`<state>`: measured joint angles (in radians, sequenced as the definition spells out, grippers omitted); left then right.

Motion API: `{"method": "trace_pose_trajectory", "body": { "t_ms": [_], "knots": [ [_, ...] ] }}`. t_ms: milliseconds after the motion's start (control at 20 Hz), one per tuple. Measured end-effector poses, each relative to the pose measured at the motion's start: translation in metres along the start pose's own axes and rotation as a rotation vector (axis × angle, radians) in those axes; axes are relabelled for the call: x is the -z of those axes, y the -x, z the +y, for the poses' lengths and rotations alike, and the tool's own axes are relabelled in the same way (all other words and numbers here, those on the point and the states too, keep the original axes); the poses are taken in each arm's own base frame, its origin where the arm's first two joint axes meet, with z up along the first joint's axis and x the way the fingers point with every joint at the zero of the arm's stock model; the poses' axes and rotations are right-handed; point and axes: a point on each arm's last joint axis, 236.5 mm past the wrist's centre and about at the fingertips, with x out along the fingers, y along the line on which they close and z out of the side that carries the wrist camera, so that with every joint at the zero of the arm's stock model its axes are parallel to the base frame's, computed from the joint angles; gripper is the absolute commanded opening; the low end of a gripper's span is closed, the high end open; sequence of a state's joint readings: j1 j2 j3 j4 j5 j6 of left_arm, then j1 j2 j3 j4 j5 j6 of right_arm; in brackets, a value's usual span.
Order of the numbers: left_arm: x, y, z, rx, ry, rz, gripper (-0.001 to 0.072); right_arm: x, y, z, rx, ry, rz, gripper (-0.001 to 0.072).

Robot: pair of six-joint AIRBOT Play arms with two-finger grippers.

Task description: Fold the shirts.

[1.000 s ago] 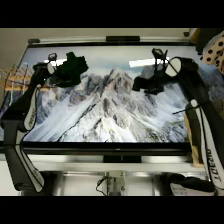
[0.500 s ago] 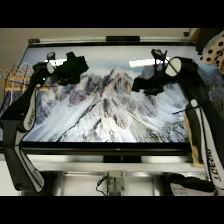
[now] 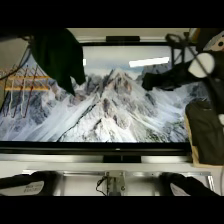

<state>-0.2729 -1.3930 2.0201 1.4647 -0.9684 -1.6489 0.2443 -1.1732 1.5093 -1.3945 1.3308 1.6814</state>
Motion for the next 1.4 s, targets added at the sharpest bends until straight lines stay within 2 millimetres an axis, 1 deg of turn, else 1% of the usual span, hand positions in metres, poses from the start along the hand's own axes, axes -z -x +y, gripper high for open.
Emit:
{"method": "trace_pose_trajectory", "body": {
  "t_ms": [50, 100, 150, 200, 250, 350, 400, 450, 500, 550, 600, 650, 700, 750, 800, 850, 900, 950, 1050, 1100, 1150, 1250, 1300, 1400],
  "knots": [
    [-0.003, 0.023, -0.021, 0.037, -0.018, -0.005, 0.0033, 0.003, 0.023, -0.001, 0.016, 0.015, -0.029, 0.0655],
    [0.001, 0.041, -0.042, 0.077, -0.035, 0.012, 0.0032, 0.008, 0.044, -0.002, 0.028, 0.025, -0.052, 0.0654],
    [0.013, 0.053, -0.059, 0.111, -0.053, 0.047, 0.0033, 0.015, 0.065, -0.003, 0.04, 0.032, -0.07, 0.0655],
    [0.031, 0.059, -0.076, 0.145, -0.071, 0.103, 0.0033, 0.022, 0.082, -0.003, 0.048, 0.03, -0.083, 0.0655],
    [0.053, 0.061, -0.09, 0.175, -0.088, 0.165, 0.0033, 0.031, 0.097, -0.004, 0.055, 0.024, -0.087, 0.0655],
    [0.109, 0.055, -0.116, 0.223, -0.116, 0.309, 0.0034, 0.048, 0.115, -0.006, 0.066, 0.008, -0.08, 0.0655],
    [0.143, 0.049, -0.127, 0.24, -0.131, 0.388, 0.0034, 0.057, 0.119, -0.007, 0.071, 0.001, -0.064, 0.0655],
    [0.18, 0.043, -0.136, 0.252, -0.145, 0.468, 0.0035, 0.065, 0.118, -0.009, 0.075, -0.008, -0.042, 0.0655],
    [0.213, 0.036, -0.142, 0.257, -0.148, 0.535, 0.0055, 0.073, 0.114, -0.01, 0.077, -0.017, -0.018, 0.0655],
    [0.249, 0.029, -0.146, 0.251, -0.136, 0.603, 0.0219, 0.082, 0.106, -0.011, 0.073, -0.024, 0.013, 0.0655],
    [0.277, 0.024, -0.148, 0.24, -0.118, 0.656, 0.0476, 0.089, 0.094, -0.011, 0.066, -0.033, 0.04, 0.0655],
    [0.299, 0.019, -0.148, 0.227, -0.096, 0.697, 0.0675, 0.096, 0.081, -0.012, 0.059, -0.041, 0.062, 0.0656],
    [0.318, 0.016, -0.146, 0.206, -0.072, 0.739, 0.0678, 0.101, 0.067, -0.013, 0.053, -0.051, 0.078, 0.0656],
    [0.328, 0.014, -0.14, 0.185, -0.052, 0.765, 0.0678, 0.107, 0.052, -0.015, 0.052, -0.064, 0.101, 0.0656],
    [0.332, 0.013, -0.132, 0.164, -0.038, 0.786, 0.0678, 0.112, 0.037, -0.017, 0.05, -0.075, 0.124, 0.0655],
    [0.334, 0.014, -0.117, 0.13, -0.031, 0.819, 0.0673, 0.117, 0.023, -0.019, 0.051, -0.084, 0.155, 0.0656],
    [0.332, 0.016, -0.097, 0.094, -0.034, 0.845, 0.0657, 0.122, 0.01, -0.021, 0.052, -0.091, 0.185, 0.0656],
    [0.33, 0.02, -0.075, 0.056, -0.035, 0.873, 0.0658, 0.125, -0.002, -0.023, 0.054, -0.095, 0.215, 0.0655],
    [0.332, 0.031, -0.028, -0.024, -0.007, 0.943, 0.0658, 0.132, -0.028, -0.027, 0.058, -0.096, 0.276, 0.0656],
    [0.337, 0.038, -0.008, -0.057, 0.024, 0.98, 0.0658, 0.135, -0.04, -0.029, 0.058, -0.096, 0.304, 0.0655],
    [0.348, 0.045, 0.008, -0.08, 0.061, 1.025, 0.0658, 0.138, -0.054, -0.03, 0.056, -0.098, 0.334, 0.0655],
    [0.374, 0.053, 0.019, -0.077, 0.153, 1.089, 0.0656, 0.145, -0.08, -0.032, 0.049, -0.103, 0.394, 0.0655],
    [0.388, 0.053, 0.02, -0.067, 0.198, 1.108, 0.0655, 0.149, -0.093, -0.032, 0.042, -0.108, 0.425, 0.0656],
    [0.417, 0.047, 0.008, -0.023, 0.297, 1.119, 0.0643, 0.159, -0.115, -0.031, 0.023, -0.121, 0.485, 0.0656]
  ]
}}
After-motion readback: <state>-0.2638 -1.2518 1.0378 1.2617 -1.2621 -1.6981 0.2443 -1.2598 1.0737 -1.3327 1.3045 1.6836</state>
